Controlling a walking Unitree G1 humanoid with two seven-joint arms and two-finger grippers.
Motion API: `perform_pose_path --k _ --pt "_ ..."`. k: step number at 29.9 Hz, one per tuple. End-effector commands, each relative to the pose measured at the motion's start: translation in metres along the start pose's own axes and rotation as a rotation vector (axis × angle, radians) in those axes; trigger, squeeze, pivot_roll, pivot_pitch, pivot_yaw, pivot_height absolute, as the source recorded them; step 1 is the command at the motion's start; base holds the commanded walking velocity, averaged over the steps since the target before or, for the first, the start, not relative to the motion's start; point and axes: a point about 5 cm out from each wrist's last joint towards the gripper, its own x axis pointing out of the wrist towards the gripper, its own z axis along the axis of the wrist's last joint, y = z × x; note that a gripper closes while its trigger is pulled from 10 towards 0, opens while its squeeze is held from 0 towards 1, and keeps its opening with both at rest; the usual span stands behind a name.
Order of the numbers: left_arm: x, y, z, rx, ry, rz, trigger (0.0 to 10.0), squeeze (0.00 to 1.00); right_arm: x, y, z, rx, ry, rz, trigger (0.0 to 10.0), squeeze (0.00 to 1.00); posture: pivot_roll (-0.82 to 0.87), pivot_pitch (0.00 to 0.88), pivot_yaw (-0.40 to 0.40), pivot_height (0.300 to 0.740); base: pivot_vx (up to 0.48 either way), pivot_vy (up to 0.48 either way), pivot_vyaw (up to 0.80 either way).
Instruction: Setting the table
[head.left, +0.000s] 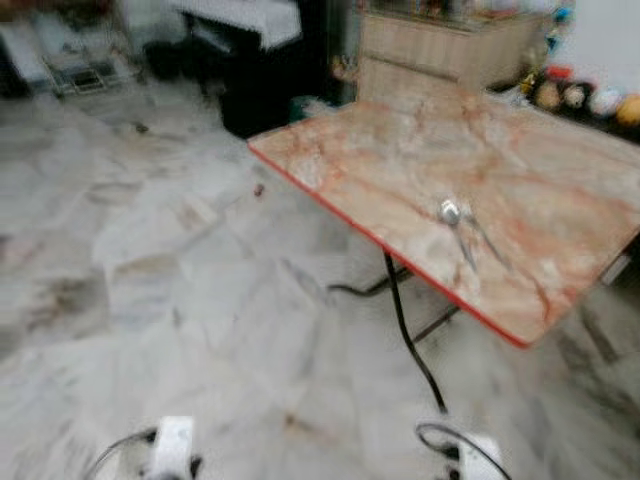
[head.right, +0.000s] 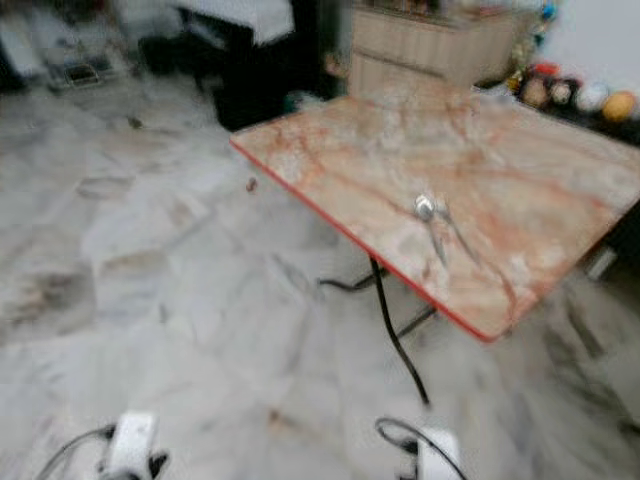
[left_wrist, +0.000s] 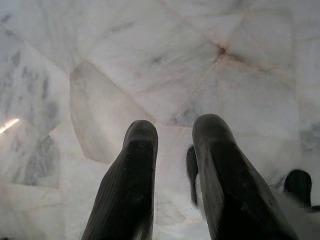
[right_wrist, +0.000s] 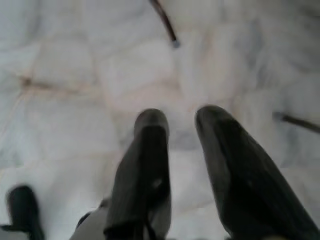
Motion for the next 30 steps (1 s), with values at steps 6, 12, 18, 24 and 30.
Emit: perform_pose_path --k 6,12,18,24,30 --pt "-0.002 0.009 -0.008 0.024 0.032 0.028 10.0 0.00 0.001 0.013 0.009 0.010 -0.040 0.035 10.0 0.00 0.06 0.000 -0.021 0.731 0.000 0.000 0.00" --pt "-0.002 0.007 -0.008 0.031 0.039 0.022 10.0 0.00 0.000 0.013 0.013 0.010 -0.095 0.033 10.0 0.00 0.05 0.000 -0.017 0.731 0.000 0.000 0.00" --pt "-0.002 0.010 -0.010 0.036 0.045 0.023 10.0 0.00 -0.001 0.013 0.017 0.031 -0.156 0.008 10.0 0.00 0.03 0.000 -0.011 0.731 0.000 0.000 0.00" --pt "-0.002 0.011 -0.011 0.055 0.050 0.015 10.0 0.00 -0.002 0.009 0.020 -0.079 -0.197 -0.061 10.0 0.00 0.02 0.000 -0.008 0.731 0.000 0.000 0.00" --pt "-0.002 0.011 -0.010 0.074 0.052 0.006 10.0 0.00 -0.008 -0.034 0.029 -0.073 -0.340 -0.147 10.0 0.00 -0.04 0.000 0.019 0.731 0.000 0.000 0.00"
